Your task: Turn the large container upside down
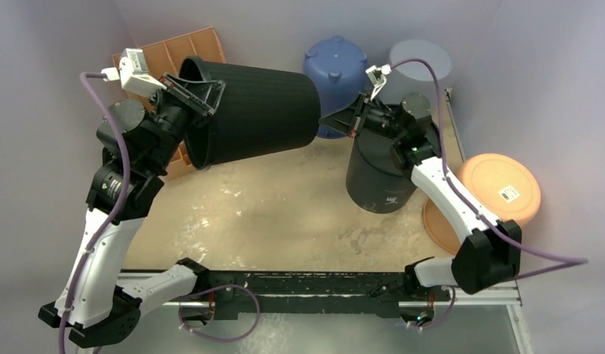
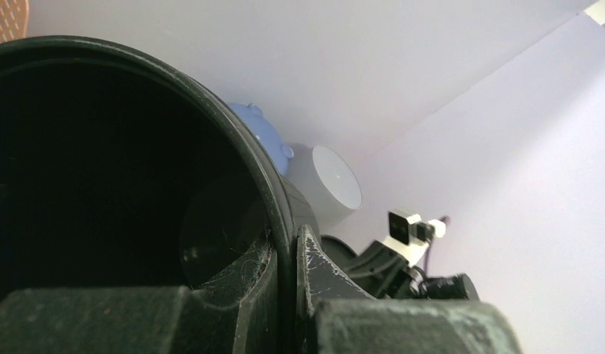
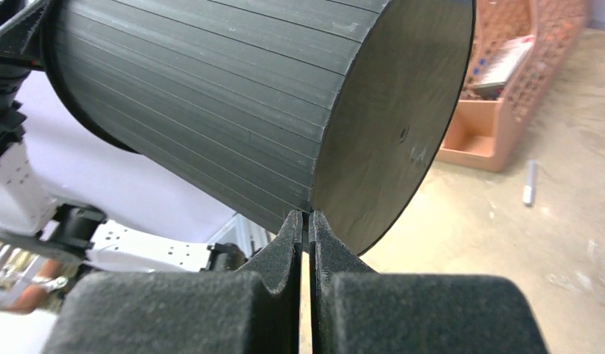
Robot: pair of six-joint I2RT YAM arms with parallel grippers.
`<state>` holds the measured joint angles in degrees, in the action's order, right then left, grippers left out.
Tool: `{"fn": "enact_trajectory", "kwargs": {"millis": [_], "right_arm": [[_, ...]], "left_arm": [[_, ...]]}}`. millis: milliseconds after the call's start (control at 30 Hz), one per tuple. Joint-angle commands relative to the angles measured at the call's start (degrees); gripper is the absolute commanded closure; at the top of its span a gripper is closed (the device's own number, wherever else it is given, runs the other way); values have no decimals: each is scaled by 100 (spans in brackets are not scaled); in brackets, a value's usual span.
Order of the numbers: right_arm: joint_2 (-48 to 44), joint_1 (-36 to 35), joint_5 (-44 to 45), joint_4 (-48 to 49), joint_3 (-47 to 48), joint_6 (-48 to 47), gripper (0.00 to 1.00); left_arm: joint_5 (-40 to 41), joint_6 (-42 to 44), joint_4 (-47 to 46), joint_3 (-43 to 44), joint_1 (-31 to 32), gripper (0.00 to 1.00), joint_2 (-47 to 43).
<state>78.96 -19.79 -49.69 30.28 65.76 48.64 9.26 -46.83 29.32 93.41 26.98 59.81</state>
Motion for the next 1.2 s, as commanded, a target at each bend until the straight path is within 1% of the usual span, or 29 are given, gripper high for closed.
{"fn": "enact_trajectory", "kwargs": {"millis": [0,67,100,167,200,267,367,433,533,600,800,967,1067,1100,1133,1167], "right_arm": [[-879,-361,-122,-687,582,-684,100],[-971,-367,270,-1471,805,-1145,100],[-934,-368,480,-2047,1006,-1374,100],[-770,-366,899,-2944,1458,-1851,100],[-689,-367,972,-3266,1628,-2060,100],[-585,-368,1180,-3731,1871,-2392,100],[-575,-368,1430,-4115,2027,-2807,100],[-575,-368,1590,-4297,2101,-3050,100],[-555,-368,1726,-4437,2201,-3286,100],[-525,-368,1735,-4482,2282,-3401,100],[-530,-368,1544,-4290,2299,-3455,100],[-415,-368,1572,-4282,2284,-3338,100],[-337,-366,1737,-4474,2316,-3258,100],[-280,-367,1882,-4598,2362,-3272,99],[-206,-368,2044,-4735,2422,-3357,89],[-138,-365,2073,-4847,2428,-3398,81]], "left_arm": [[-159,-143,-500,-747,25,100,374],[-415,-228,-1020,-1236,18,100,411],[-566,-237,-1209,-1412,11,100,517],[-781,-359,-1432,-1601,9,100,777],[-890,-422,-1588,-1717,10,100,878],[-1020,-528,-1885,-1973,10,100,1010],[-1092,-576,-2240,-2347,12,100,1079],[-1184,-518,-2330,-2564,9,100,1138],[-1525,-455,-2480,-2881,9,100,1253],[-1697,-454,-2603,-3127,9,100,1301],[-1791,-281,-2831,-3900,14,100,1112],[-1688,-287,-2904,-4117,9,100,821],[-1377,-168,-2634,-4110,9,100,454],[-1204,-104,-2480,-4098,9,100,313],[-1027,-45,-2302,-4098,9,100,167],[-880,-8,-2128,-4092,13,100,36]]}}
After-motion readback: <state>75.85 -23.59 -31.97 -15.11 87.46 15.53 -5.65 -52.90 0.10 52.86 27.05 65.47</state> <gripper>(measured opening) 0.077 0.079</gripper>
